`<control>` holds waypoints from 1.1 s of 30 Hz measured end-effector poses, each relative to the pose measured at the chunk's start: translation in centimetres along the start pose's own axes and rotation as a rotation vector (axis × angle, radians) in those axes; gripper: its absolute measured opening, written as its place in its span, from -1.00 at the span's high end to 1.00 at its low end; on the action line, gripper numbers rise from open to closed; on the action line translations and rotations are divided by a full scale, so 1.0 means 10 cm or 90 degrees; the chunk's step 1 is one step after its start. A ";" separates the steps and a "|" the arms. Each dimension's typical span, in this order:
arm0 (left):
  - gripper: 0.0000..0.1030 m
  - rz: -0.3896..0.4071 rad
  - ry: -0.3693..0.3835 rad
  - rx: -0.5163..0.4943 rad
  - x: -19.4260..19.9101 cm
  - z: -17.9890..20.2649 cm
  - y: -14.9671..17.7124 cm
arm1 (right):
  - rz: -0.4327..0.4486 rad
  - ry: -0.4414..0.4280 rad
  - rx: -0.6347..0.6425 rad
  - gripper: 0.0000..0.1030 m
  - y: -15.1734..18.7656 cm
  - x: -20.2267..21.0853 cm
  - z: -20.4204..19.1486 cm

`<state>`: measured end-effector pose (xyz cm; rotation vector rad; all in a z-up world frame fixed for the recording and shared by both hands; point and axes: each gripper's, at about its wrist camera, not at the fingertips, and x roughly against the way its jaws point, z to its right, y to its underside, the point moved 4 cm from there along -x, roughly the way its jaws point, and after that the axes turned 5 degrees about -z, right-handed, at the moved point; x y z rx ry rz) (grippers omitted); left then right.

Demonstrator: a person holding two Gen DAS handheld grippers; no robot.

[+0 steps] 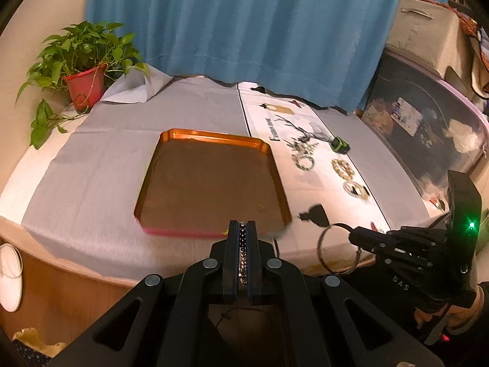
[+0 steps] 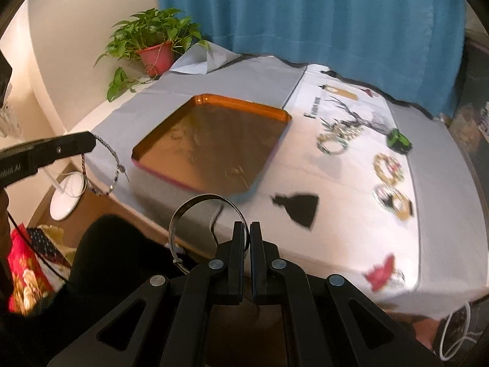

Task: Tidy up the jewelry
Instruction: 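Lift both held pieces and carry them toward the orange tray, then lower both pieces into the tray and open both tools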

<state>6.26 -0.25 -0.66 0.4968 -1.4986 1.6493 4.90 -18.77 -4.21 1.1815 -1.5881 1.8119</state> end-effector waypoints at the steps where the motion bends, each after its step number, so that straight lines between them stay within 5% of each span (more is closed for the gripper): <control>1: 0.97 -0.001 -0.002 0.001 -0.05 -0.03 -0.05 | 0.000 -0.003 0.000 0.93 -0.08 -0.07 -0.01; 9: 0.97 -0.022 -0.010 0.017 -0.68 -0.32 -0.50 | -0.010 -0.011 0.002 0.93 -0.73 -0.74 -0.05; 19: 0.97 -0.054 -0.047 0.002 -1.36 -0.49 -0.78 | -0.039 -0.006 0.000 0.91 -1.09 -1.43 0.03; 21: 0.81 -0.059 -0.090 -0.008 -1.47 -0.53 -0.79 | -0.046 -0.006 -0.005 0.86 -1.12 -1.52 0.05; 22: 0.44 -0.064 -0.113 -0.013 -1.51 -0.55 -0.79 | -0.052 0.001 -0.006 0.80 -1.13 -1.55 0.06; 23: -0.32 -0.070 -0.133 -0.012 -1.54 -0.57 -0.77 | -0.060 0.013 -0.005 0.61 -1.12 -1.58 0.07; 24: -0.68 -0.071 -0.160 -0.009 -1.53 -0.60 -0.76 | -0.066 0.026 -0.004 0.43 -1.11 -1.59 0.08; 25: -0.94 -0.057 -0.194 -0.005 -1.48 -0.63 -0.73 | -0.066 0.034 -0.005 -0.07 -1.08 -1.57 0.09; 26: -0.94 -0.040 -0.214 -0.004 -1.42 -0.64 -0.71 | -0.058 0.043 -0.008 -0.37 -1.03 -1.52 0.11; 29: -0.95 -0.039 -0.241 0.003 -1.25 -0.70 -0.53 | -0.045 0.046 -0.002 -0.40 -0.82 -1.30 0.11; 33: -0.95 -0.065 -0.203 0.050 -0.95 -0.66 -0.11 | -0.047 0.035 0.001 -0.40 -0.42 -0.92 0.03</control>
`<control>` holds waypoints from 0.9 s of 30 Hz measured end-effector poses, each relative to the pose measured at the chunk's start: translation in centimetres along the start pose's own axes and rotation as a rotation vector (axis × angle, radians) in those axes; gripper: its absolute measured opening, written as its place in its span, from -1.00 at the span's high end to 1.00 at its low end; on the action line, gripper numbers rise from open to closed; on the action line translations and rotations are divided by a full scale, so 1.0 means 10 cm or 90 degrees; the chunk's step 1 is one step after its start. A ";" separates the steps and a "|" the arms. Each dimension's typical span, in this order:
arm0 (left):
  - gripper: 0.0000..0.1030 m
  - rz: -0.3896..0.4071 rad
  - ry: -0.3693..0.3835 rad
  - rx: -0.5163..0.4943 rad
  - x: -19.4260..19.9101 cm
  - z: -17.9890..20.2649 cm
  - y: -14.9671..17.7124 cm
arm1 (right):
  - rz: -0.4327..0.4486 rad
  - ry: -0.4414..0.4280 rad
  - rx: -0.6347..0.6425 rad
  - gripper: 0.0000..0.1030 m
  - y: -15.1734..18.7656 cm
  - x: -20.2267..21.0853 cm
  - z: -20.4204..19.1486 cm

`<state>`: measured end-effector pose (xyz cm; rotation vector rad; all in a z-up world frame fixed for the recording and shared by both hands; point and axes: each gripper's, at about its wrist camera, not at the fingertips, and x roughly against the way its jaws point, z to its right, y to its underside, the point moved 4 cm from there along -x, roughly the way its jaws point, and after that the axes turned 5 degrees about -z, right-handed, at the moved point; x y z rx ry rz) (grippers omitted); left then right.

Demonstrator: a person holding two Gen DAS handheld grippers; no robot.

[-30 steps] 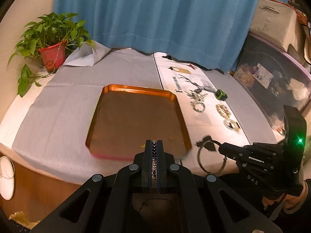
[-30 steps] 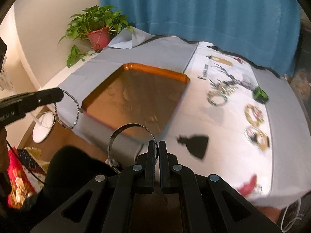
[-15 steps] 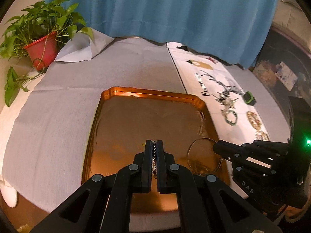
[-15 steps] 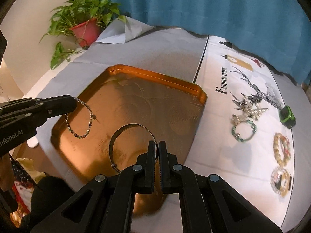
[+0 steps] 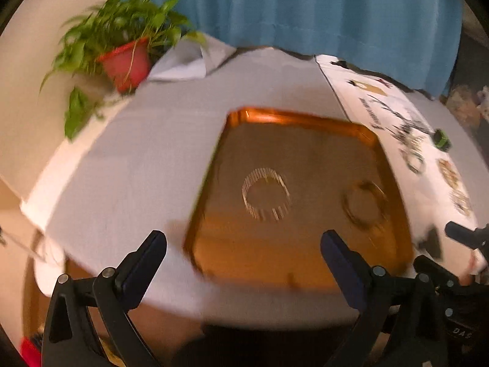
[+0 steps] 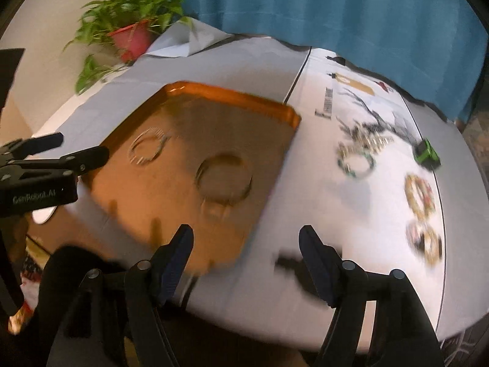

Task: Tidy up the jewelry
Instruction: 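Lower both pieces into the tray and open both tools, then withdraw both open tools from the tray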

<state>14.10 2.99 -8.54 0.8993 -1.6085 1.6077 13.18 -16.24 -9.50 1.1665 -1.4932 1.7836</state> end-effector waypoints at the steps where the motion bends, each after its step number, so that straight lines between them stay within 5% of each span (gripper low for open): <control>1: -0.95 -0.006 0.008 0.004 0.09 0.00 0.14 | 0.003 0.003 0.003 -0.40 0.09 0.08 -0.02; 9: -0.95 0.009 0.023 0.006 0.73 0.19 0.80 | 0.047 0.032 -0.012 -0.41 0.73 0.78 -0.13; 27: -0.95 0.091 0.017 -0.027 1.59 0.42 1.18 | 0.138 0.044 -0.039 -0.42 1.26 1.62 -0.20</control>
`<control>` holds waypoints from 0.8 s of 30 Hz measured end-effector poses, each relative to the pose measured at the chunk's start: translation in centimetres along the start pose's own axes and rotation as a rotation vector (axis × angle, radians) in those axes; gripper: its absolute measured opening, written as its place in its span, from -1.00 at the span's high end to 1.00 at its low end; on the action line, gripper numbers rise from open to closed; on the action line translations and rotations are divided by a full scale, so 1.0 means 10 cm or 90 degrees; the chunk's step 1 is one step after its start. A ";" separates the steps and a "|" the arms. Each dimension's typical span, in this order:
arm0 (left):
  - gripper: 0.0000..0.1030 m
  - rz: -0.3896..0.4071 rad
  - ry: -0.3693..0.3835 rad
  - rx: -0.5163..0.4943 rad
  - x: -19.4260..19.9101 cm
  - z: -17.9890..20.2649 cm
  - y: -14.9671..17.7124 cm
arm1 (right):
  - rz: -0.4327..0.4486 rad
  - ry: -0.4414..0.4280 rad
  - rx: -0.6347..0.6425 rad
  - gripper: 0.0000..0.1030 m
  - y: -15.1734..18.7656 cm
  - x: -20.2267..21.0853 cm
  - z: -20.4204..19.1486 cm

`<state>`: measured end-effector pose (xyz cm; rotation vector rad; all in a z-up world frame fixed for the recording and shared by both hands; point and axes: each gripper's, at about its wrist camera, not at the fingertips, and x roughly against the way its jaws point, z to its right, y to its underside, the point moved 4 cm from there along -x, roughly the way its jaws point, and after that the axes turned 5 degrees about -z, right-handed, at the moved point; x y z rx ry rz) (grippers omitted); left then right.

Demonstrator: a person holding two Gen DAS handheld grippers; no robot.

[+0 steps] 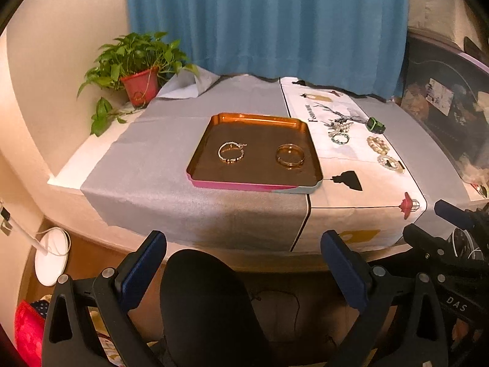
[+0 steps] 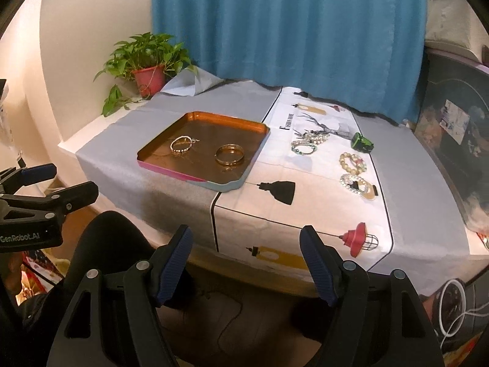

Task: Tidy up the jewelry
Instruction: 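Withdraw both open tools from the tray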

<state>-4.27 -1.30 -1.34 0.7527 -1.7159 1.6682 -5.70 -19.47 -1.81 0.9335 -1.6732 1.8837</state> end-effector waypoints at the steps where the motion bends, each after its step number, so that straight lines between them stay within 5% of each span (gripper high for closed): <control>1: -0.95 0.002 -0.001 -0.003 0.01 0.01 0.00 | 0.001 -0.001 -0.002 -0.42 0.00 0.01 0.01; 14: -0.95 -0.011 -0.001 -0.017 -0.05 0.09 -0.02 | -0.012 0.001 -0.024 -0.44 0.02 -0.05 0.15; 24: -0.95 -0.028 0.059 -0.079 -0.44 0.53 -0.59 | -0.042 0.034 -0.093 -0.44 -0.03 -0.41 0.73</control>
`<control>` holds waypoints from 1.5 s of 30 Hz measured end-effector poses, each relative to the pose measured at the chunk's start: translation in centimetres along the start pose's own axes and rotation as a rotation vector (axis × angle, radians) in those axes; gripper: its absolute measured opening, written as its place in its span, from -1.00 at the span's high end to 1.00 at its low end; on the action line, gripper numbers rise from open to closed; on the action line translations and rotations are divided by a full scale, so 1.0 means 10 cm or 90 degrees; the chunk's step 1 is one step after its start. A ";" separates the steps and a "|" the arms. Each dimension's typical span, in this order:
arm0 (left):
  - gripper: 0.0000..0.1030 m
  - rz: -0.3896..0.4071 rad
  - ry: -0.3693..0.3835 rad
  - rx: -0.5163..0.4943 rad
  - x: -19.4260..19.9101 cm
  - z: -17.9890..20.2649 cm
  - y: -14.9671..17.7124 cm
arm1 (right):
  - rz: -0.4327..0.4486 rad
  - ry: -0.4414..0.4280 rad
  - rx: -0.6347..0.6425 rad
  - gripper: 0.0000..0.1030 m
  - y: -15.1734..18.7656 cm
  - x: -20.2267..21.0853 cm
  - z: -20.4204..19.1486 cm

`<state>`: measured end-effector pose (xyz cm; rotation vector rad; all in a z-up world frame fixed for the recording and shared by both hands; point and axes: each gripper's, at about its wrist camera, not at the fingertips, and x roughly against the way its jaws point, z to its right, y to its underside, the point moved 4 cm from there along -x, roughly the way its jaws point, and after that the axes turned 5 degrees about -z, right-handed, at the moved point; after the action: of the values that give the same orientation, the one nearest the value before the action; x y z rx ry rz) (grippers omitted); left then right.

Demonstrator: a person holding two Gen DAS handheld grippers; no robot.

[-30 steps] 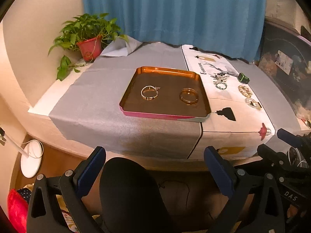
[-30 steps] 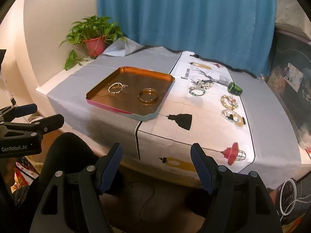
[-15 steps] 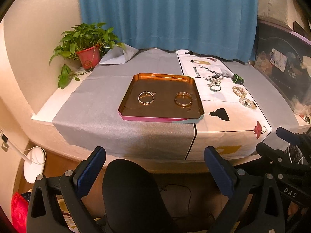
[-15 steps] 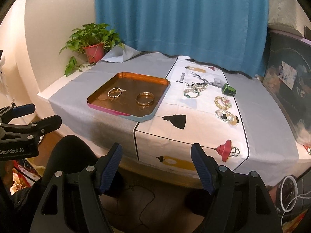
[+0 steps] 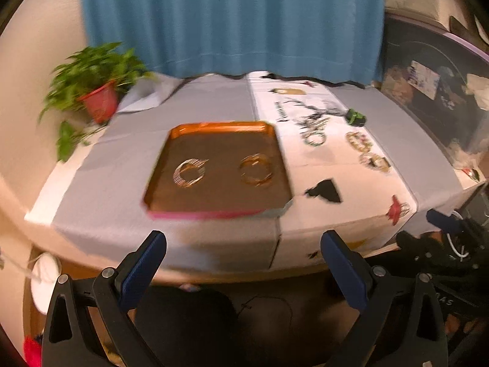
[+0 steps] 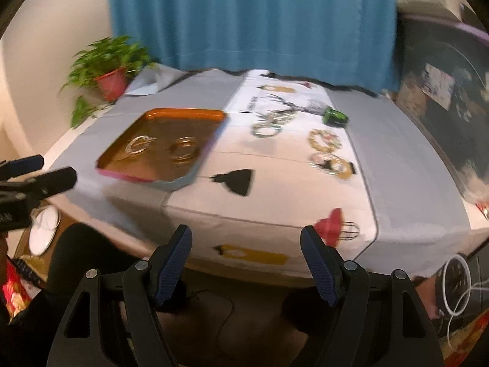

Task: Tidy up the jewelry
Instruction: 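Withdraw both open tools from the tray, then grasp the gold pearl pin with the left tool while the right tool reaches the beaded bracelet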

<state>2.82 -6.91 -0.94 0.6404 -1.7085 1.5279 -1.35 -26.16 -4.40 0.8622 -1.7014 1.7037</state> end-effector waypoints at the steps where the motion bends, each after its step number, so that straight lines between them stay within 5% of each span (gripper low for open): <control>1: -0.95 0.000 0.010 -0.010 -0.06 0.07 -0.12 | -0.002 0.005 -0.009 -0.44 -0.02 -0.04 0.10; 11: -0.95 -0.009 0.067 -0.104 -0.86 0.74 -1.23 | -0.019 0.059 -0.097 -0.44 -0.54 -0.73 1.18; 19: -0.95 -0.045 0.106 -0.233 -1.78 1.36 -1.88 | -0.039 0.015 -0.137 -0.45 -1.05 -1.49 1.70; 24: -0.88 -0.087 0.125 -0.246 -2.27 1.53 -2.07 | -0.066 0.004 -0.131 -0.45 -1.32 -1.94 1.83; 33: -0.52 -0.145 0.140 -0.272 -2.80 1.71 -2.17 | -0.076 -0.002 -0.069 -0.45 -1.51 -2.30 1.71; 36: -0.08 -0.161 0.146 -0.289 -2.92 1.78 -2.16 | -0.068 0.016 -0.042 -0.42 -1.50 -2.32 1.68; 37: 0.42 -0.171 0.156 -0.290 -2.95 1.79 -2.16 | -0.058 0.021 -0.042 -0.25 -1.49 -2.30 1.69; 38: 0.91 -0.180 0.164 -0.289 -2.97 1.79 -2.15 | -0.044 0.022 -0.045 0.13 -1.50 -2.26 1.70; 41: 1.00 -0.184 0.178 -0.282 -2.97 1.77 -2.15 | -0.038 0.000 -0.061 0.82 -1.52 -2.19 1.74; 45: 1.00 -0.153 0.181 -0.268 -2.81 1.69 -2.18 | -0.023 0.002 -0.067 0.96 -1.56 -2.08 1.81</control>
<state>33.28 -30.12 -10.19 0.3706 -1.5987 0.9964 24.63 -42.96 -11.22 0.8363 -1.7459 1.5761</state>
